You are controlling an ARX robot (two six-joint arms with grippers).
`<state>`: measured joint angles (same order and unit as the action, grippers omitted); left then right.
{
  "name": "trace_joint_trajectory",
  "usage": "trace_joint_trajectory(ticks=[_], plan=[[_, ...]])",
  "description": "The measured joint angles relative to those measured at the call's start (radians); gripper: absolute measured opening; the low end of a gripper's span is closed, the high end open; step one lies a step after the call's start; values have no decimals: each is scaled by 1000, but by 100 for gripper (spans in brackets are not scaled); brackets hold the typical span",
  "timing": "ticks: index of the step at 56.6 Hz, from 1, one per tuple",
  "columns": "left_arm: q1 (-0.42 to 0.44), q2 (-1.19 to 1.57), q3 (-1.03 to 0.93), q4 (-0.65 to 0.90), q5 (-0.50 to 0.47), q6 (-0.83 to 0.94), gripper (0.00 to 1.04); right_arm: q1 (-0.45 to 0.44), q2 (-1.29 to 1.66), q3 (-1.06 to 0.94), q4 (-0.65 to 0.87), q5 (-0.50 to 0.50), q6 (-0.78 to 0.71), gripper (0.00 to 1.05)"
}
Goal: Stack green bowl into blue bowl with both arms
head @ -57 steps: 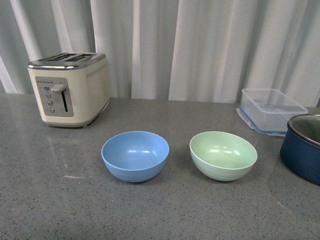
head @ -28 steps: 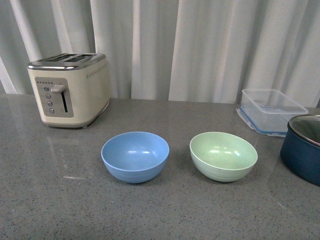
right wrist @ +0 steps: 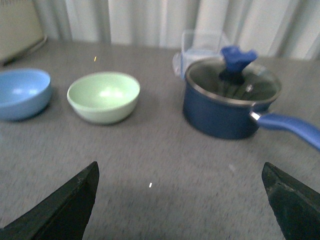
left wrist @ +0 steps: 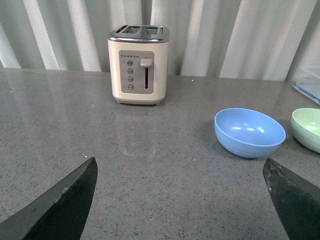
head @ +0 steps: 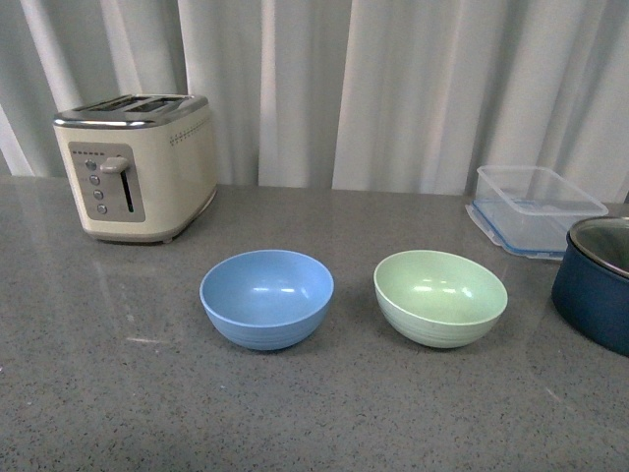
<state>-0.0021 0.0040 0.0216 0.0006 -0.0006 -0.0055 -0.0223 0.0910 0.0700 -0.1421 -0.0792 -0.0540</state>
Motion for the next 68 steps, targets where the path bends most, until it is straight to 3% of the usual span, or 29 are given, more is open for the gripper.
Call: trace_joint_trajectory(ticks=[8, 17, 29, 43, 68], plan=[[0, 0, 0, 0, 0, 0, 98, -24, 218, 144, 36, -47, -15, 95], [0, 0, 0, 0, 0, 0, 98, 16, 543, 403, 15, -111, 3, 95], [0, 0, 0, 0, 0, 0, 98, 107, 920, 695, -19, 2, 19, 95], [0, 0, 0, 0, 0, 0, 98, 120, 1345, 1007, -130, 53, 138, 95], [0, 0, 0, 0, 0, 0, 98, 177, 1732, 1249, -219, 155, 254, 95]])
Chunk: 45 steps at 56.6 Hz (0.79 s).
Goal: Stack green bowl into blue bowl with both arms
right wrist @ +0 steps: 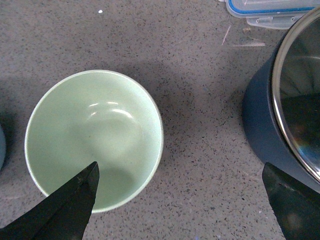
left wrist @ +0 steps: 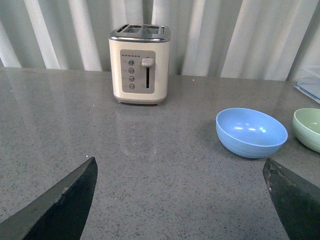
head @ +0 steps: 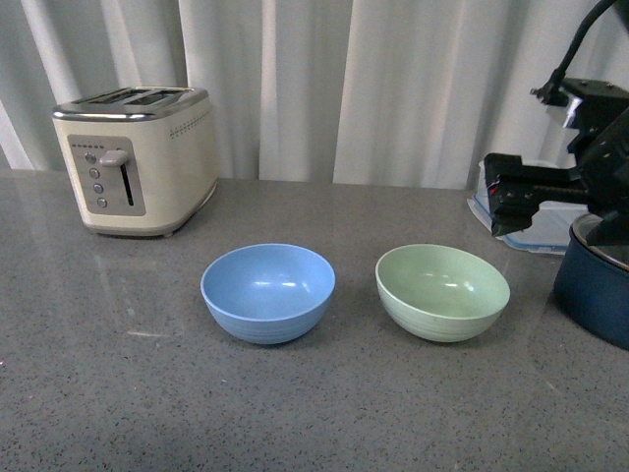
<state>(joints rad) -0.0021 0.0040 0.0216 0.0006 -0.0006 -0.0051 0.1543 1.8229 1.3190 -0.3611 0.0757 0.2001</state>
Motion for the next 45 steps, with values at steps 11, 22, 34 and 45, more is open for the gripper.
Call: trace_joint_trajectory(ticks=[11, 22, 34, 45], plan=[[0, 0, 0, 0, 0, 0, 98, 18, 90, 47, 2, 25, 23, 95], [0, 0, 0, 0, 0, 0, 98, 19, 171, 103, 1, 53, 52, 95], [0, 0, 0, 0, 0, 0, 98, 14, 268, 170, -24, 68, 85, 95], [0, 0, 0, 0, 0, 0, 98, 13, 319, 201, -34, 88, 88, 55]])
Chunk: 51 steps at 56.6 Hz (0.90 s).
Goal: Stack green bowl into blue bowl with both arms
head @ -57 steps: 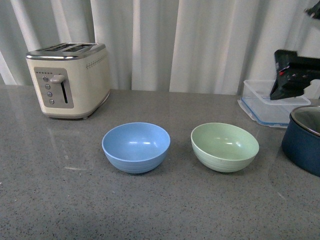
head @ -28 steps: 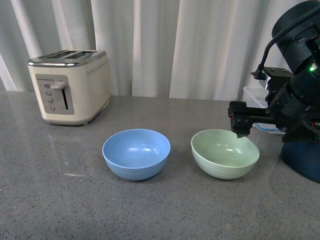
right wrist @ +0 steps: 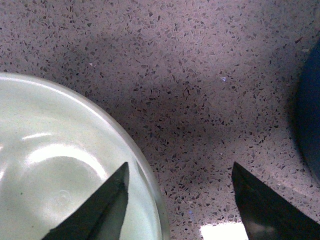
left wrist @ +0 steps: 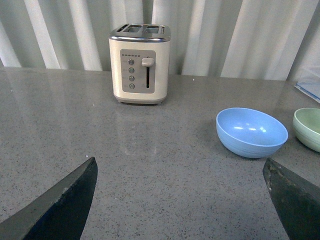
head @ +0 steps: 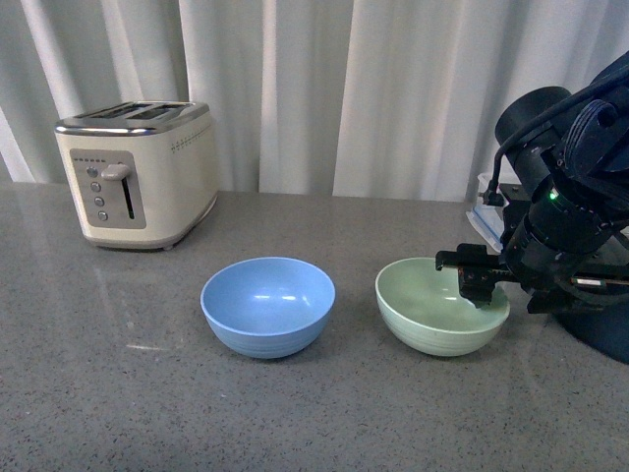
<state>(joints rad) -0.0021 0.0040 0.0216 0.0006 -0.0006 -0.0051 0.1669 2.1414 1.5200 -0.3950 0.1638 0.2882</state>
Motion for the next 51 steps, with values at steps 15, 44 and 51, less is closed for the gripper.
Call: trace_joint_trajectory(ticks=[15, 44, 51], plan=[[0, 0, 0, 0, 0, 0, 98, 0, 8, 10, -2, 4, 0, 14], [0, 0, 0, 0, 0, 0, 98, 13, -125, -13, 44, -29, -13, 1], [0, 0, 0, 0, 0, 0, 98, 41, -198, -13, 65, -60, -15, 1]])
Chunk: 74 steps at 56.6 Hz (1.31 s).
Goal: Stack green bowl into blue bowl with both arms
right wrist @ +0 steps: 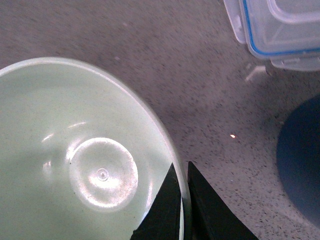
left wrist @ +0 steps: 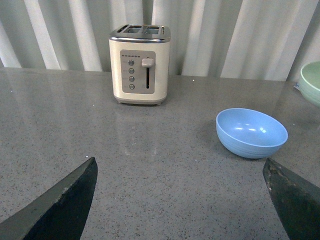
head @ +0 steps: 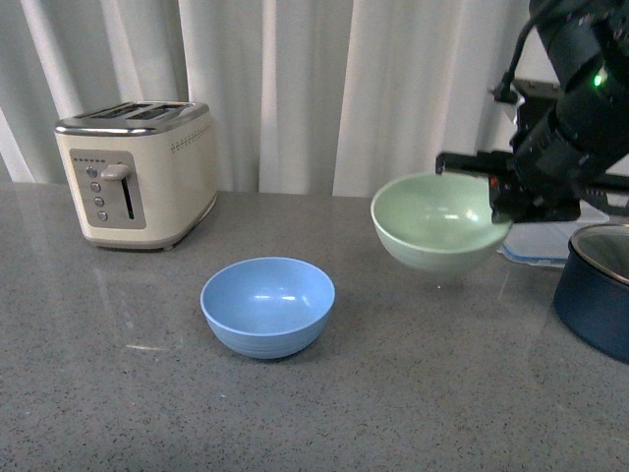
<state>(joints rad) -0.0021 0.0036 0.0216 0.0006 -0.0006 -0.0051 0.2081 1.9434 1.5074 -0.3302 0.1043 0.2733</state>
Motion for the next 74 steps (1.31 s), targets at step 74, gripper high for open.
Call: trace_joint_trajectory(ticks=[74], plan=[[0, 0, 0, 0, 0, 0, 98, 277, 190, 97, 117, -39, -31, 39]])
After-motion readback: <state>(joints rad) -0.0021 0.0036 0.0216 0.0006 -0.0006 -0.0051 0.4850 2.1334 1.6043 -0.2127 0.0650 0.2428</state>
